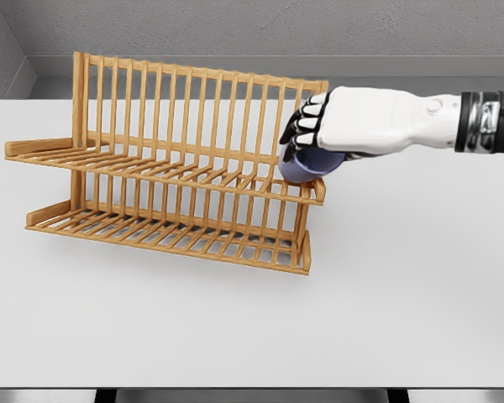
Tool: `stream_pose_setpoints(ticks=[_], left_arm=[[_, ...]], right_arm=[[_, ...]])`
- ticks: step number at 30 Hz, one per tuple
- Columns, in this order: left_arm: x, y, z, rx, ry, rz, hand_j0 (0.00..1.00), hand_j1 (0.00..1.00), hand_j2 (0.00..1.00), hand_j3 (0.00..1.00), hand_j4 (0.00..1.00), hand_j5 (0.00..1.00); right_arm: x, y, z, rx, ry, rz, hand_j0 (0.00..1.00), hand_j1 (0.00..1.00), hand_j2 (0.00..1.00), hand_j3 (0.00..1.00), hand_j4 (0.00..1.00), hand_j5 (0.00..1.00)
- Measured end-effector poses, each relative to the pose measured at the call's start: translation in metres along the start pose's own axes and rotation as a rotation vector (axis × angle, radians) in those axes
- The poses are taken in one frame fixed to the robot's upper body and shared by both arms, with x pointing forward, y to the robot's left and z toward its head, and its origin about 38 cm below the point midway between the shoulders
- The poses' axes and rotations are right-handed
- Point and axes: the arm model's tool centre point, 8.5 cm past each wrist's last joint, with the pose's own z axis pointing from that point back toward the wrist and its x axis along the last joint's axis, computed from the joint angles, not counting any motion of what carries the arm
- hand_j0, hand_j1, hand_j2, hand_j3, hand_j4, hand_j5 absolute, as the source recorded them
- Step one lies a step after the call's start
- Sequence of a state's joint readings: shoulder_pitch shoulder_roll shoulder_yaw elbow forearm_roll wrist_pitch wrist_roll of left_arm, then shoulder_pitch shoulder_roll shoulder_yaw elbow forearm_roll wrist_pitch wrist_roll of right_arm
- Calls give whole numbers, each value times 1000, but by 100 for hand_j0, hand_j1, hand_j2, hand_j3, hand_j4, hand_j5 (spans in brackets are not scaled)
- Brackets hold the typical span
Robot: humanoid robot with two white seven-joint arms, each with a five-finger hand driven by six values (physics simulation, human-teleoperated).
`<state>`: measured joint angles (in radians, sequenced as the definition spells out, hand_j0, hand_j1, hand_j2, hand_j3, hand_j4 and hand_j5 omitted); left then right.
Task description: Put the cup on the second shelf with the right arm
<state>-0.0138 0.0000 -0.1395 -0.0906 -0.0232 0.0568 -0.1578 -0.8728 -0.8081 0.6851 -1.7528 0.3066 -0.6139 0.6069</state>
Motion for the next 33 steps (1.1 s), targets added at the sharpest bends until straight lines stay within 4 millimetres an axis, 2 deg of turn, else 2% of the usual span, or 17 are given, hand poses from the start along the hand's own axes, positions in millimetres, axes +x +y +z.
stream_pose_setpoints(ticks=[4,9,10,11,15,18,21,23,24,26,28,30,32,33], left_arm=[[0,0,0,0,0,0,100,100,100,100,100,100],[0,0,0,0,0,0,100,100,100,100,100,100],[0,0,0,0,0,0,100,100,100,100,100,100],[0,0,0,0,0,0,100,100,100,100,100,100],[0,0,0,0,0,0,100,100,100,100,100,100],[0,0,0,0,0,0,100,100,100,100,100,100],[0,0,0,0,0,0,100,100,100,100,100,100],[0,0,0,0,0,0,100,100,100,100,100,100],[0,0,0,0,0,0,100,100,100,100,100,100],[0,0,0,0,0,0,100,100,100,100,100,100],[0,0,0,0,0,0,100,100,100,100,100,100],[0,0,0,0,0,0,100,100,100,100,100,100],[0,0,0,0,0,0,100,100,100,100,100,100],[0,0,0,0,0,0,100,100,100,100,100,100]], right_arm=[[2,-3,-6,6,-18,10,64,64,64,64,64,64],[8,2,-18,20,-50,8,64,64,64,64,64,64],[8,3,-19,18,-51,7,72,72,72,72,72,72],[9,2,-20,17,-54,6,100,100,100,100,100,100],[8,-4,-19,5,-57,9,100,100,100,100,100,100],[2,-14,-7,-33,-25,13,100,100,100,100,100,100],[-11,-39,17,-104,46,48,100,100,100,100,100,100],[-19,-45,38,-136,103,54,100,100,100,100,100,100],[-24,-41,50,-143,138,40,100,100,100,100,100,100],[-33,-17,80,-143,224,-31,100,100,100,100,100,100],[-44,20,109,-110,318,-121,100,100,100,100,100,100],[-58,44,134,-88,403,-196,100,100,100,100,100,100],[-64,67,145,-70,447,-258,100,100,100,100,100,100],[-65,75,144,-75,450,-281,100,100,100,100,100,100]])
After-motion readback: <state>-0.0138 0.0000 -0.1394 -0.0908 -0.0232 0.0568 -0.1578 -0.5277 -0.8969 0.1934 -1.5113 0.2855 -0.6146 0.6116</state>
